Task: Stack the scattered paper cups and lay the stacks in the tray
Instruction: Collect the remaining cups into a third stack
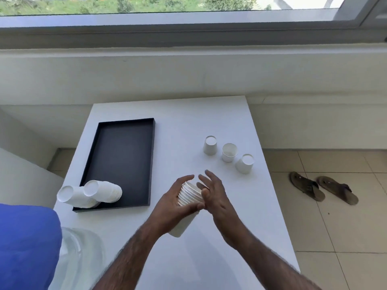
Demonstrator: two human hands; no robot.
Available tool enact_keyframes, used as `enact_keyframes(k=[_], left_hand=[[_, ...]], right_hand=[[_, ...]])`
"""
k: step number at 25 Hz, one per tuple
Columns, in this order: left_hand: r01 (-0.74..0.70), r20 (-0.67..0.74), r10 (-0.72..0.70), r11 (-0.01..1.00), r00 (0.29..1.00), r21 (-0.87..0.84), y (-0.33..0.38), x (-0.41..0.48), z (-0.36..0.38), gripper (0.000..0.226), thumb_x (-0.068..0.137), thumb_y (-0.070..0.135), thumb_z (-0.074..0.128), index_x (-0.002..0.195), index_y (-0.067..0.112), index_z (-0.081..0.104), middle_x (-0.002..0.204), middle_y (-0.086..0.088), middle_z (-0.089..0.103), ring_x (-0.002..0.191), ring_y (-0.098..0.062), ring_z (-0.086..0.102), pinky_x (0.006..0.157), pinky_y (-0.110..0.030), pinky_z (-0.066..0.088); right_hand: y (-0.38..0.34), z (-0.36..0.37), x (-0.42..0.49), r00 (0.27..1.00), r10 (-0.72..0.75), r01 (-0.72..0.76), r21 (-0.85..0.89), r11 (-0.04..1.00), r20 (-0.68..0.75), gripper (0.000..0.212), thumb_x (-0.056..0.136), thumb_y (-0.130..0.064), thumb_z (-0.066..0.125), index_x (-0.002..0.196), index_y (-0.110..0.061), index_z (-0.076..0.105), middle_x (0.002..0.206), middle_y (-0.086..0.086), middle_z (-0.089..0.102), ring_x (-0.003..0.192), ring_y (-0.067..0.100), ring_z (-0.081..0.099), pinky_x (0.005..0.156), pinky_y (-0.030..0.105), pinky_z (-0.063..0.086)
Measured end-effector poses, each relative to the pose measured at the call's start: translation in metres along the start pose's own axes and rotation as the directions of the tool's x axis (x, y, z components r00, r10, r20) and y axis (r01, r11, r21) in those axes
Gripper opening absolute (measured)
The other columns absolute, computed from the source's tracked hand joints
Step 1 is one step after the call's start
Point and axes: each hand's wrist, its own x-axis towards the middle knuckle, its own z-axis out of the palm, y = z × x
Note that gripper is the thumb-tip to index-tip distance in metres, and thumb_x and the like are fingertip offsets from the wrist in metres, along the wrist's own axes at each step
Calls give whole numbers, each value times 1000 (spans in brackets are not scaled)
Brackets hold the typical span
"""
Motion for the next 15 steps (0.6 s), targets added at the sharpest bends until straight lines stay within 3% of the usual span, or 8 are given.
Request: enact_keyframes(k=[2, 5, 8, 10, 11, 12, 13, 15], left_hand=[[35, -61, -41, 994, 997, -100, 6, 11, 21, 70, 72, 70, 77, 133, 54, 47, 121, 15, 68, 100, -11, 73, 85, -35, 62], [74, -3, -78, 962, 997, -261, 21, 29, 58, 53, 88, 69, 60, 133, 43, 48, 122, 10, 68, 101, -4, 72, 87, -28, 60], [45, 106, -25, 981, 994, -187, 32, 48, 94, 49, 99, 65, 31, 128, 36, 58, 123, 11, 67, 114, -8, 65, 96, -27, 54], [-11, 54, 18, 991, 998, -135, 32, 83, 93, 50, 104, 56, 30, 123, 26, 65, 123, 8, 67, 112, -11, 63, 94, -31, 52], [-58, -12, 57, 997, 998, -56, 31, 109, 86, 44, 106, 51, 37, 123, 22, 66, 123, 4, 66, 109, -14, 62, 92, -33, 51], [-106, -72, 116, 986, 991, 127, 31, 139, 74, 37, 106, 44, 47, 127, 18, 64, 125, -1, 63, 109, -18, 61, 93, -37, 49], [-124, -84, 171, 908, 982, 400, 29, 173, 62, 38, 103, 36, 57, 135, 17, 58, 132, -6, 58, 114, -24, 58, 95, -41, 49], [-78, 1, 127, 598, 992, 798, 24, 235, 45, 62, 96, 25, 64, 153, 21, 39, 149, -12, 43, 126, -35, 50, 98, -47, 49]], right_hand=[[13, -14, -12, 992, 89, -71, 186, 980, -91, 83, 85, -42, 74, 154, -43, 28, 153, -11, 47, 132, 8, 58, 103, 37, 54], [29, -25, -23, 985, 125, -101, 182, 978, -122, 81, 83, -17, 80, 148, -41, 39, 138, -3, 63, 124, 22, 65, 98, 45, 58], [31, -54, -29, 950, 73, -38, 120, 992, -303, 78, 75, -19, 85, 140, -38, 46, 128, -7, 68, 121, 19, 65, 96, 41, 58], [30, -80, -31, 933, 49, -33, 50, 998, -358, 85, 74, -19, 87, 141, -46, 41, 123, -13, 69, 115, 15, 67, 89, 35, 58], [30, -93, -34, 932, 41, -37, 20, 999, -361, 89, 76, -14, 88, 140, -52, 39, 121, -14, 69, 111, 14, 68, 86, 34, 58], [31, -105, -37, 931, 41, -45, -2, 999, -363, 93, 79, -8, 87, 141, -55, 36, 119, -15, 68, 108, 13, 69, 83, 34, 58], [30, -115, -40, 930, 38, -48, -19, 999, -366, 96, 80, -3, 85, 142, -58, 34, 118, -16, 68, 105, 12, 69, 80, 34, 59], [31, -131, -47, 923, 42, -58, -31, 998, -383, 102, 81, 2, 81, 145, -59, 31, 118, -19, 66, 102, 9, 68, 75, 32, 61]])
